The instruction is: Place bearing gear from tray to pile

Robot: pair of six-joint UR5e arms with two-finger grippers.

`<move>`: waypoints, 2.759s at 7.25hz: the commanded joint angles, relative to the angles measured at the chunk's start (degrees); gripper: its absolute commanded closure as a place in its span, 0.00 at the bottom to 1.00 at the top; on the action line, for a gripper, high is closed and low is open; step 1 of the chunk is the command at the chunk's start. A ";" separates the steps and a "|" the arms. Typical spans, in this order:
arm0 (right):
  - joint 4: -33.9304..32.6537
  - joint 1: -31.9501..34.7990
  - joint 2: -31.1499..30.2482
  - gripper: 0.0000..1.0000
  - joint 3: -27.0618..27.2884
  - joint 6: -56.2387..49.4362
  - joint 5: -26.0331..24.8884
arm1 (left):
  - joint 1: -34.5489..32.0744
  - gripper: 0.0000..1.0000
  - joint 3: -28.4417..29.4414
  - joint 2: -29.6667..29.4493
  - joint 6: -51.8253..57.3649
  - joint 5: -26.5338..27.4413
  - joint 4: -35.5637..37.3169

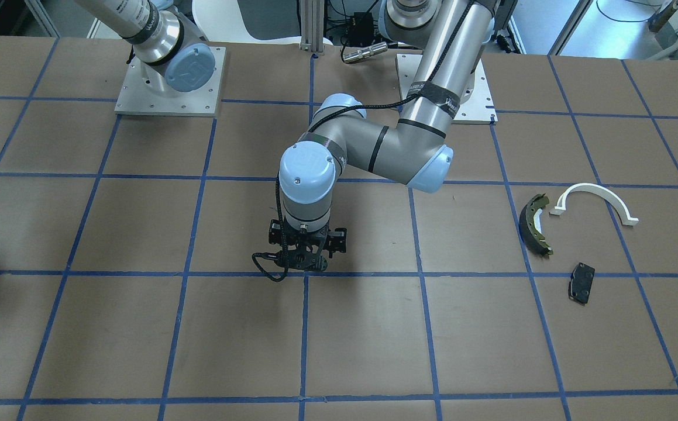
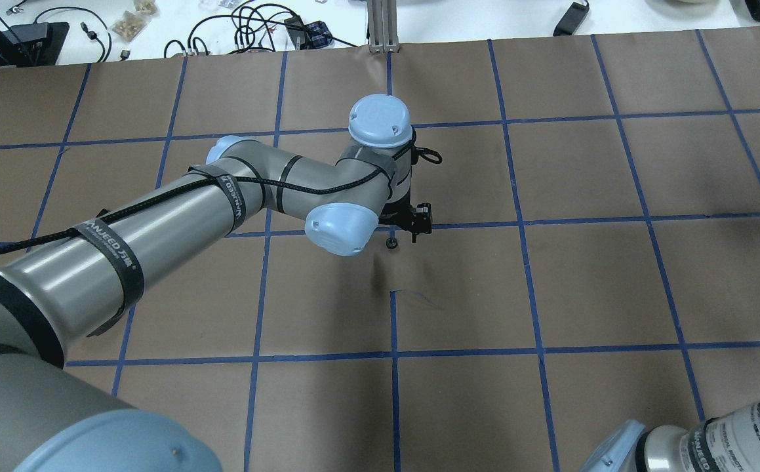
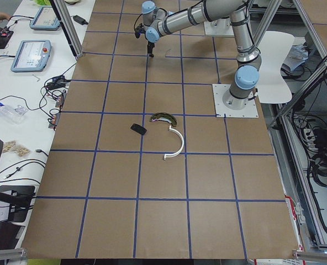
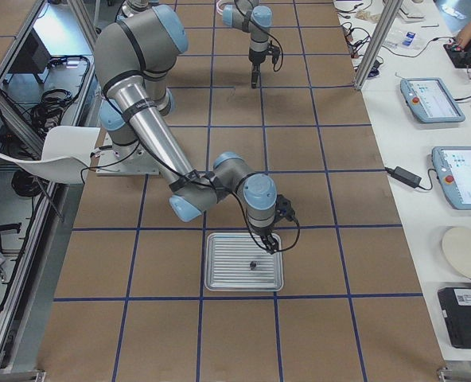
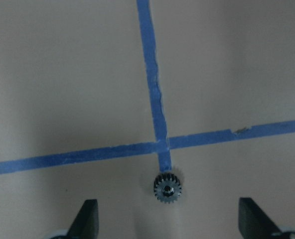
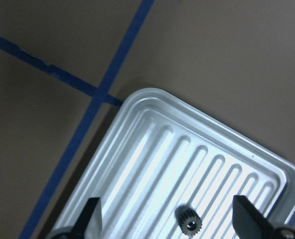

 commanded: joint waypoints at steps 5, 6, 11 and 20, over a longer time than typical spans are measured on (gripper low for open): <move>-0.37 -3.56 4.94 0.28 -1.66 -1.97 -0.14 | 0.01 0.25 -1.37 -1.95 0.00 -1.26 3.90; -0.46 -3.48 5.29 0.29 -1.75 -1.97 -0.06 | 0.18 0.44 -0.67 -1.70 1.04 -1.27 3.91; -0.90 -3.56 6.34 0.45 -1.93 -2.06 -0.15 | 1.06 1.00 -0.24 -0.13 2.81 -1.44 4.35; 6.18 -1.29 -1.62 0.92 -1.75 2.64 -3.13 | 52.65 1.00 -4.18 14.14 62.76 6.12 -9.38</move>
